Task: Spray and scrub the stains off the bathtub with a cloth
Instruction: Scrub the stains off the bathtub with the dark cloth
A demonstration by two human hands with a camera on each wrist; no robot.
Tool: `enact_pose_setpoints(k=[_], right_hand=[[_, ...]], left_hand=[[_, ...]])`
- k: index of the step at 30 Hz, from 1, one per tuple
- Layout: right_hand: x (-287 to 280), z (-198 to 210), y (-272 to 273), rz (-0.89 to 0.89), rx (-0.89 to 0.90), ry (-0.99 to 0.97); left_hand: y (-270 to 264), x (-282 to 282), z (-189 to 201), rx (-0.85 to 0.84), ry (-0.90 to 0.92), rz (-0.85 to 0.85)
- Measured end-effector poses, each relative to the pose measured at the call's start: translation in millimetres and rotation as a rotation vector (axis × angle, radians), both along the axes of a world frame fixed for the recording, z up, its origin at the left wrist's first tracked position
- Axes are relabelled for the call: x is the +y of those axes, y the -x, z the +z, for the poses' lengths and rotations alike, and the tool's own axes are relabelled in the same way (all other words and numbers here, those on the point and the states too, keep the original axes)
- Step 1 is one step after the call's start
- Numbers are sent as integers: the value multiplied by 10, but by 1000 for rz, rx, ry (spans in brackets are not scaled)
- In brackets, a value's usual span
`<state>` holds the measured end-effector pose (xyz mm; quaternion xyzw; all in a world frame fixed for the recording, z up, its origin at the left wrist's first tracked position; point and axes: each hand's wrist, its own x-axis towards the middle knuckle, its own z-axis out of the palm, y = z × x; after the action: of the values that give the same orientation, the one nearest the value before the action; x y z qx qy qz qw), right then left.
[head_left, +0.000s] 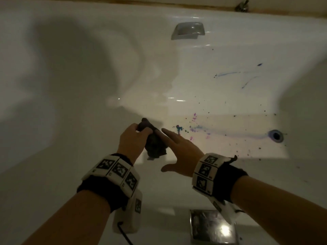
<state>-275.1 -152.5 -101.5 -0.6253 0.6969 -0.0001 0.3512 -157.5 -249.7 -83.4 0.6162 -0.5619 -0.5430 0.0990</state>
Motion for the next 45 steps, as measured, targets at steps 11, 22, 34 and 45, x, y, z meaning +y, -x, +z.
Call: enact_pose_setpoints(k=[11, 22, 34, 45], right_hand=[[269, 173, 304, -69, -82, 187], [644, 476, 1323, -268, -280, 62], [1015, -70, 2416, -59, 29, -610], [1207, -1332, 2140, 335, -66, -1028]], left_hand=[[250, 224, 198, 200, -190, -17], [1158, 740, 375, 298, -424, -12], [1033, 383, -668, -520, -179, -675], [1048, -16, -1916, -803, -139, -900]])
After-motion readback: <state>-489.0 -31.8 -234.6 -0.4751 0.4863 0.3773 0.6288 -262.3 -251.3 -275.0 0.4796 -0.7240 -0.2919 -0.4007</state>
